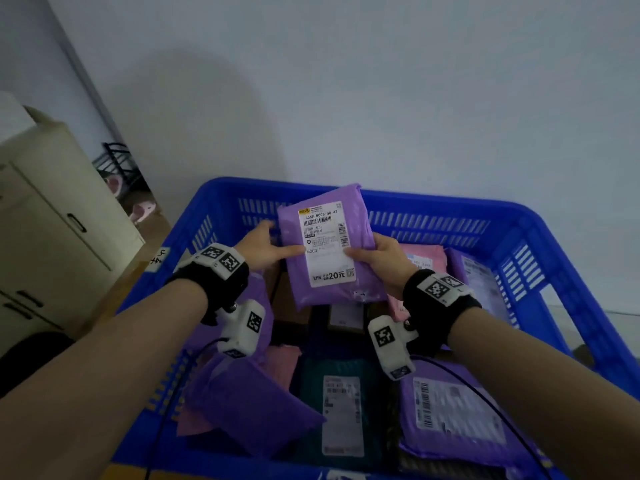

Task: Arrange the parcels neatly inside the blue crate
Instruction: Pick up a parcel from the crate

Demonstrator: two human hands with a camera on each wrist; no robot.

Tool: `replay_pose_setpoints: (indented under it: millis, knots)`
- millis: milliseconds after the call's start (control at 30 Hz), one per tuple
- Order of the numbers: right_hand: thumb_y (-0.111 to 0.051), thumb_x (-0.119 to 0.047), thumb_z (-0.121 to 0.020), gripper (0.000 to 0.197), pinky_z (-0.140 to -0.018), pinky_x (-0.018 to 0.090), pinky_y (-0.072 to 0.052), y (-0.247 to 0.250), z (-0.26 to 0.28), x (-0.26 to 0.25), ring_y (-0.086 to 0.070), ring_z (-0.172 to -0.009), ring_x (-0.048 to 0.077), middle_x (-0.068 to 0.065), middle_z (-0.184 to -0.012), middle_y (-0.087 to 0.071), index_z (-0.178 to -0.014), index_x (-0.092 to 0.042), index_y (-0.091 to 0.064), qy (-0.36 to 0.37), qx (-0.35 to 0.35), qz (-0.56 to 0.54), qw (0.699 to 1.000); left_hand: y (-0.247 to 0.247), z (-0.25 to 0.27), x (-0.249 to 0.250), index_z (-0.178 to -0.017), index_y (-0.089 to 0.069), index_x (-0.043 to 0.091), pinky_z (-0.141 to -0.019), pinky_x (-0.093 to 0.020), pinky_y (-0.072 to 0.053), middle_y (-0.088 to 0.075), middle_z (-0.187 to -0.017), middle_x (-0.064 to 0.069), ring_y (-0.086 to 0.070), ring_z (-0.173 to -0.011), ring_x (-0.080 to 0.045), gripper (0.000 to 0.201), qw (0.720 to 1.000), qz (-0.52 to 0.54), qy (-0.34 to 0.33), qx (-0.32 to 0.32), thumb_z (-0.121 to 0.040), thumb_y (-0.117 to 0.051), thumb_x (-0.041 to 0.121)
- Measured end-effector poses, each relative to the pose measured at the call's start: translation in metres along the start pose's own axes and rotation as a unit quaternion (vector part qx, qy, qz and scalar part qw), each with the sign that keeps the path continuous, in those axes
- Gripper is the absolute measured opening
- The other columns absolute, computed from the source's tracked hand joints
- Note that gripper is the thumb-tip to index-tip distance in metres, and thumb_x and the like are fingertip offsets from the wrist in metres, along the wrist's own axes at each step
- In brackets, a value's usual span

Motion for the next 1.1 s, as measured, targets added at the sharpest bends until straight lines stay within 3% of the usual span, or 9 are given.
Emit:
replay_pose_setpoints:
  millis: [100, 200, 300, 367, 467, 600, 733, 867, 1100]
  knots:
    - [-0.061, 0.002, -0.086, 0.027, -0.073, 0.029, -0.060, 0.006, 0.008, -0.014, -0.068, -0.082, 0.021, 0.019, -0.111, -0.067, -0.113, 0.003, -0.061, 0.017, -0.026, 0.062, 0.998, 0.005, 0.005, 0.019, -0.150, -0.013, 0.012, -0.114, -0.039, -0.031, -0.030, -0.153, -0.004, -0.033, -0.139, -0.023, 0.106, 0.995, -0.044, -0.054, 0.077, -0.070, -0.079, 0.036]
    - [-0.059, 0.004, -0.087, 0.027, -0.062, 0.022, -0.060, 0.003, 0.015, -0.025, -0.068, -0.072, 0.015, 0.019, -0.106, -0.066, -0.114, 0.007, -0.058, 0.032, -0.035, 0.058, 0.997, 0.010, 0.008, 0.036, -0.151, -0.007, 0.012, -0.115, -0.042, -0.030, -0.025, -0.156, -0.010, -0.028, -0.143, -0.027, 0.113, 0.993, -0.043, -0.064, 0.088, -0.069, -0.081, 0.034]
    - [-0.056, 0.006, -0.087, 0.033, -0.066, 0.028, -0.060, 0.000, 0.018, -0.028, -0.067, -0.078, 0.021, 0.025, -0.118, -0.062, -0.121, 0.008, -0.054, 0.027, -0.013, -0.052, 0.998, 0.012, 0.008, 0.035, -0.139, -0.042, 0.011, -0.104, -0.041, -0.044, -0.054, -0.137, -0.008, -0.055, -0.122, -0.025, 0.096, 0.998, 0.044, 0.016, 0.050, -0.060, -0.083, 0.051]
    - [-0.055, 0.006, -0.089, 0.036, -0.066, 0.031, -0.060, -0.001, 0.020, -0.029, -0.066, -0.082, 0.024, 0.024, -0.120, -0.061, -0.125, 0.007, -0.051, 0.011, -0.016, -0.093, 0.996, 0.005, 0.018, 0.032, -0.126, -0.055, 0.011, -0.100, -0.043, -0.048, -0.065, -0.122, -0.007, -0.063, -0.111, -0.025, 0.061, 0.989, 0.129, 0.068, -0.021, -0.075, -0.077, 0.036]
    - [-0.056, 0.004, -0.089, 0.037, -0.068, 0.032, -0.060, -0.001, 0.020, -0.025, -0.066, -0.084, 0.024, 0.024, -0.122, -0.061, -0.126, 0.006, -0.051, -0.009, -0.020, -0.090, 0.996, -0.002, 0.026, 0.026, -0.128, -0.055, 0.009, -0.096, -0.045, -0.050, -0.065, -0.123, -0.010, -0.063, -0.109, -0.028, 0.049, 0.980, 0.163, 0.086, -0.075, -0.082, -0.070, 0.014]
    - [-0.066, -0.002, -0.084, 0.041, -0.084, 0.041, -0.058, -0.001, 0.015, -0.011, -0.066, -0.096, 0.029, 0.019, -0.123, -0.062, -0.122, 0.003, -0.051, -0.011, 0.029, 0.036, 0.999, -0.005, 0.028, 0.015, -0.126, -0.055, 0.002, -0.073, -0.037, -0.058, -0.066, -0.115, -0.013, -0.066, -0.088, -0.023, 0.046, 0.979, 0.175, 0.099, -0.043, -0.082, -0.068, 0.004]
    - [-0.078, -0.013, -0.075, 0.059, -0.088, 0.035, -0.055, -0.002, 0.014, 0.008, -0.062, -0.105, 0.020, 0.003, -0.117, -0.061, -0.122, -0.004, -0.044, -0.021, 0.029, 0.182, 0.983, -0.010, 0.031, 0.002, -0.103, -0.062, 0.000, -0.064, -0.032, -0.053, -0.065, -0.095, -0.012, -0.061, -0.073, -0.020, 0.022, 0.983, 0.128, 0.130, 0.006, -0.081, -0.069, 0.001]
    - [-0.080, -0.016, -0.072, 0.061, -0.091, 0.042, -0.055, -0.002, 0.015, 0.029, -0.063, -0.108, 0.024, 0.009, -0.122, -0.062, -0.123, -0.004, -0.048, -0.027, 0.018, 0.222, 0.974, -0.025, 0.035, -0.018, -0.081, -0.060, 0.007, -0.041, -0.018, -0.051, -0.062, -0.081, -0.008, -0.058, -0.064, -0.016, 0.008, 0.982, 0.066, 0.175, -0.022, -0.083, -0.067, 0.003]
    - [-0.071, 0.001, -0.078, 0.084, -0.092, 0.043, -0.051, 0.012, 0.028, 0.039, -0.055, -0.116, 0.031, 0.015, -0.130, -0.053, -0.146, -0.011, -0.024, -0.032, -0.014, 0.258, 0.966, -0.049, 0.038, -0.047, -0.119, -0.054, 0.013, -0.075, -0.036, -0.056, -0.067, -0.108, -0.012, -0.064, -0.086, -0.027, 0.033, 0.970, 0.069, 0.196, -0.128, -0.087, -0.064, 0.008]
Point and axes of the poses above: each hand's wrist, its own z-axis away from the middle knuckle, its own y-axis out of the back of the hand, x = y × z, the point moved 2 cm from there along -z, towards the middle knuckle
